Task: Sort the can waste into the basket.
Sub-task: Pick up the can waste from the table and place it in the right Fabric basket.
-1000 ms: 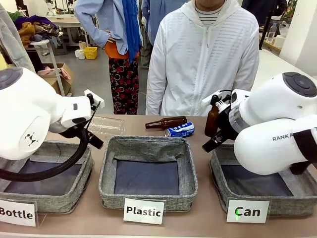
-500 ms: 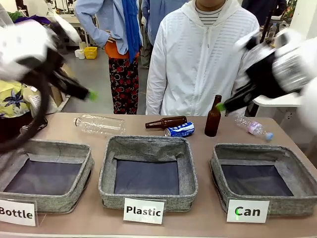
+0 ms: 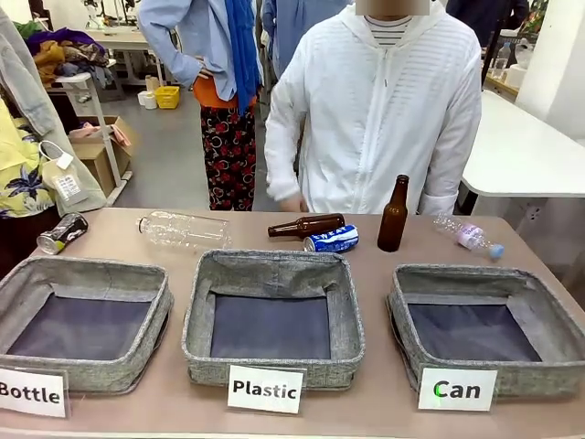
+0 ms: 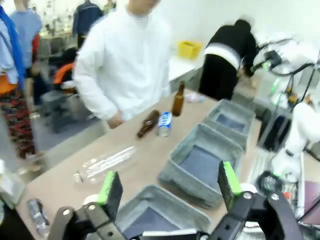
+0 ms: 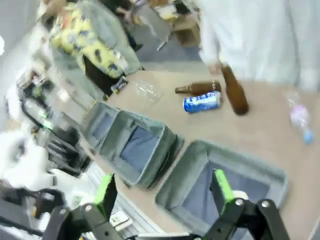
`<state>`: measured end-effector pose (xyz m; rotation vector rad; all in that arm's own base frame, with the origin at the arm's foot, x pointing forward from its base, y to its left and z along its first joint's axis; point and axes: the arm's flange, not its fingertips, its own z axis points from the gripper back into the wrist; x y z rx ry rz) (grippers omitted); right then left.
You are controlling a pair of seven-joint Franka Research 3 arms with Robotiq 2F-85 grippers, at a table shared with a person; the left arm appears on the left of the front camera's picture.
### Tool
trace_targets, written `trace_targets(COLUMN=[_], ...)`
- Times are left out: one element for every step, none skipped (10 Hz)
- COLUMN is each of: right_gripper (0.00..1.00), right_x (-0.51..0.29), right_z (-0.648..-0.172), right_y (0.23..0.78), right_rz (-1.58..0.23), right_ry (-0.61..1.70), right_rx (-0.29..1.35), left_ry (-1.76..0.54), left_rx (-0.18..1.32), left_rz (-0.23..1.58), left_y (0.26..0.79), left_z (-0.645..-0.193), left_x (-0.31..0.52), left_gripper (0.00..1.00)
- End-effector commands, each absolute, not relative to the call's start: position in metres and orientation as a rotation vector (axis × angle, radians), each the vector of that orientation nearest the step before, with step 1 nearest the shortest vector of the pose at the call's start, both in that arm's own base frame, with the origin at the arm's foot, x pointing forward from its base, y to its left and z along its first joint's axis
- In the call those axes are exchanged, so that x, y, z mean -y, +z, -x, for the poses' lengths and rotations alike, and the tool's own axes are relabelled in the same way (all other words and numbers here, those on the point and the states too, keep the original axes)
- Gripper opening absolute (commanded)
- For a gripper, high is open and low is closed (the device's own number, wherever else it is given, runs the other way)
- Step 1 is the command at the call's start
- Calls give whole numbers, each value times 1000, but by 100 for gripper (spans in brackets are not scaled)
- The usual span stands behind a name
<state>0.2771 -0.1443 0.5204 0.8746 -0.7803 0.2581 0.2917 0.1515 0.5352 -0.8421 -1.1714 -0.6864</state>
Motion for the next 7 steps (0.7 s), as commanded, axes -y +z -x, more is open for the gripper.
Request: trace_targets(right_gripper=[100,100,100,100,100,100,100], right_x=[171,184,182,206,206,206,206], right_z=[-268,-270,-275,-263,-263,-263,-263], right_y=[469,460,455,468,468,468,468], right_rz=[-982,-1008,-1005,-989,-989,-989,-989], right_ry=[-48,-102,-125,-22,-22,-22,-22], right_rx=[749,762,738,734,734,734,734], left_ry=[-494,-407,-323,-291,-396,-396,-396], left_rx=[1098,1080,1055,1020,1113,1113,1113], left_rz=[1032,1089,1092,1042,1122,1122,1122], left_y=[429,409,398,396,407,407,407], left_z=[-255,-261,-257,-261,-269,-269,-269], left_x=[-182,-188,-186,-170,-233,-233,-233], left_gripper=[100,100,100,100,100,100,100])
